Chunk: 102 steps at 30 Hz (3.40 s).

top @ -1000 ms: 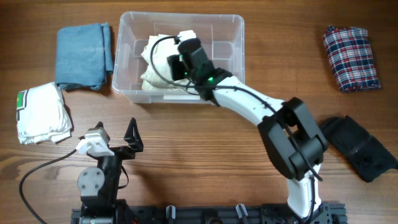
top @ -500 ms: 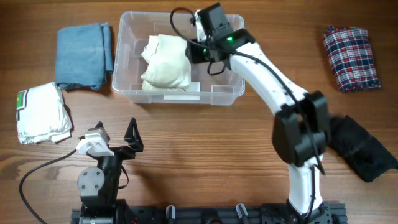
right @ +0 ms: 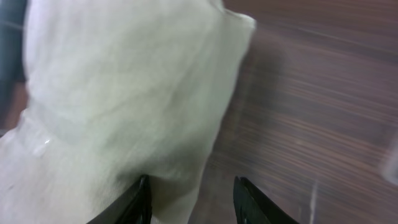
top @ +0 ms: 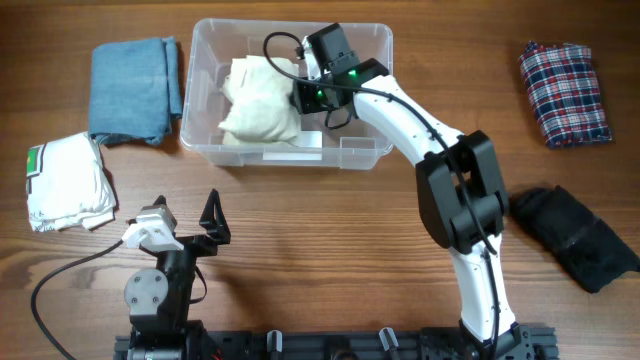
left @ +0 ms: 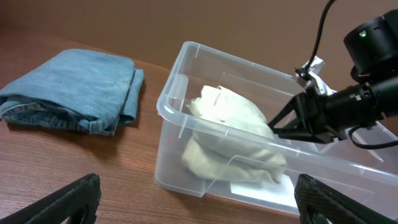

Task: Pack container
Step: 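Release the cream cloth and move the right gripper to the plaid cloth, then grasp the red-blue plaid cloth with the right gripper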

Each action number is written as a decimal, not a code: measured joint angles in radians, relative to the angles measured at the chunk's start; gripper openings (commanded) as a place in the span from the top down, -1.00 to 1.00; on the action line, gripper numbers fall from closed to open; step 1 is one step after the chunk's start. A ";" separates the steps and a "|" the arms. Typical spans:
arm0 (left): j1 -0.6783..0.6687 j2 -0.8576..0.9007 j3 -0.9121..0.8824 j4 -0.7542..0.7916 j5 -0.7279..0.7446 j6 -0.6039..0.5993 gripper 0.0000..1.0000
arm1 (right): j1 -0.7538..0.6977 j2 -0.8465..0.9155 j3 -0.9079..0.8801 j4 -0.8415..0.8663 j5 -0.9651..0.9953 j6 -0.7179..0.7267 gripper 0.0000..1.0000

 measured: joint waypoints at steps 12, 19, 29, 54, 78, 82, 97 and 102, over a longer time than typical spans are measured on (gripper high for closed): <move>0.000 0.000 0.000 0.000 0.000 0.000 -0.99 | 0.049 0.010 0.000 0.061 -0.088 0.000 0.14; 0.000 0.000 0.000 0.000 0.000 0.000 -0.99 | -0.027 0.010 0.050 -0.014 -0.079 -0.074 0.00; 0.000 0.000 0.000 0.000 0.000 0.000 -0.99 | -0.250 -0.220 0.329 -0.417 0.190 -0.240 -0.99; 0.000 0.000 0.000 0.000 0.000 0.000 -1.00 | -0.831 -0.095 -0.081 -0.126 0.583 -0.612 -0.82; 0.000 0.000 0.000 0.000 0.000 0.000 -0.99 | -0.795 -0.014 -0.082 -0.040 0.625 -0.557 0.91; 0.000 0.000 0.000 0.000 0.000 0.000 -1.00 | -0.795 -0.014 -0.082 -0.038 0.632 -0.530 0.92; 0.000 0.000 0.000 0.000 0.000 0.000 -1.00 | -0.528 -0.518 -0.080 -0.091 0.107 -0.175 0.91; 0.000 0.000 0.000 0.000 0.000 0.000 -0.99 | -0.468 -0.649 -0.079 -0.048 -0.260 0.077 0.91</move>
